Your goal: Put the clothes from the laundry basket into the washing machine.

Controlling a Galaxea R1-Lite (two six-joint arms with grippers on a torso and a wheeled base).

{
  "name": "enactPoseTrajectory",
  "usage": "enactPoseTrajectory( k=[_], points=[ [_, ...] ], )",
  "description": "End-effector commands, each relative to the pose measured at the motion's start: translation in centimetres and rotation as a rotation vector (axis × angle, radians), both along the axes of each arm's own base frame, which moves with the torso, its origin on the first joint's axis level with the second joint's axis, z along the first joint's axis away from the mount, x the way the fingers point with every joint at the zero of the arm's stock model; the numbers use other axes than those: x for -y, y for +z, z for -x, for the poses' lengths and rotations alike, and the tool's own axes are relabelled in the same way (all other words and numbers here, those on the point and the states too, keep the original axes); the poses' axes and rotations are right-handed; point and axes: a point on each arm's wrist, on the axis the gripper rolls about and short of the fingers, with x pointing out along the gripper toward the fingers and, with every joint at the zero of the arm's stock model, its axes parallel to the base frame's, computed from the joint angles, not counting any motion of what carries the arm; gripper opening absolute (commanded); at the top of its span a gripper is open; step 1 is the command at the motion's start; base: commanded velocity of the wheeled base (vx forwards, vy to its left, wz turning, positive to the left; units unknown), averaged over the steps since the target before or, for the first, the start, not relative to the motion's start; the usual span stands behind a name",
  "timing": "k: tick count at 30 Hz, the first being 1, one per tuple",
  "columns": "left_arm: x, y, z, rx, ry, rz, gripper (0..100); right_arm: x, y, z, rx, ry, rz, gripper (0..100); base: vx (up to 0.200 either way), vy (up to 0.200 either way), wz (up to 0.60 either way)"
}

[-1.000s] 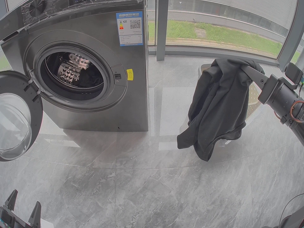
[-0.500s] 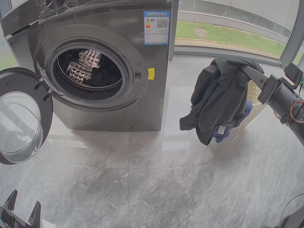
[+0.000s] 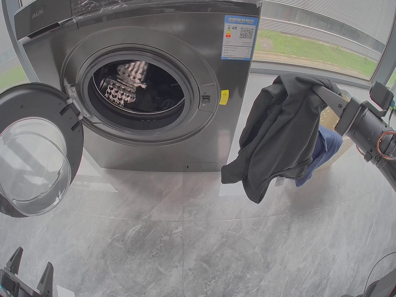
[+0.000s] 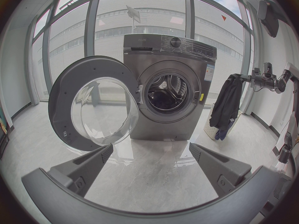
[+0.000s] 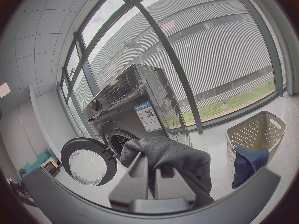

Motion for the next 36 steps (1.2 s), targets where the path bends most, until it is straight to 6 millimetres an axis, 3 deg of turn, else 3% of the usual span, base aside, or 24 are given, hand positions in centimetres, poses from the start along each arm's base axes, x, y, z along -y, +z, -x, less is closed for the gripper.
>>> enactPoseTrajectory(
  k=[1,10,19,25,36],
  points=[
    [0.00,-0.48,0.01,0.001,0.000,-0.001,100,-0.02,-0.03,-0.04,-0.001,0.000,0.000,0,0.000,0.200,0.00],
    [0.00,-0.48,0.01,0.001,0.000,0.000,100,0.09,0.00,-0.06,0.000,-0.005,0.000,0,0.000,0.200,0.00],
    [0.00,-0.44,0.02,0.002,0.000,-0.001,100,0.06,0.01,-0.10,0.000,-0.005,0.000,0,0.000,0.000,0.00],
    [0.00,-0.44,0.02,0.002,0.000,-0.001,100,0.09,0.01,-0.12,0.000,-0.007,0.000,0,-0.200,0.000,0.00],
    [0.00,-0.48,0.01,0.001,-0.001,0.000,100,0.08,-0.05,-0.14,-0.001,-0.007,0.000,0,0.000,0.036,0.00]
  ],
)
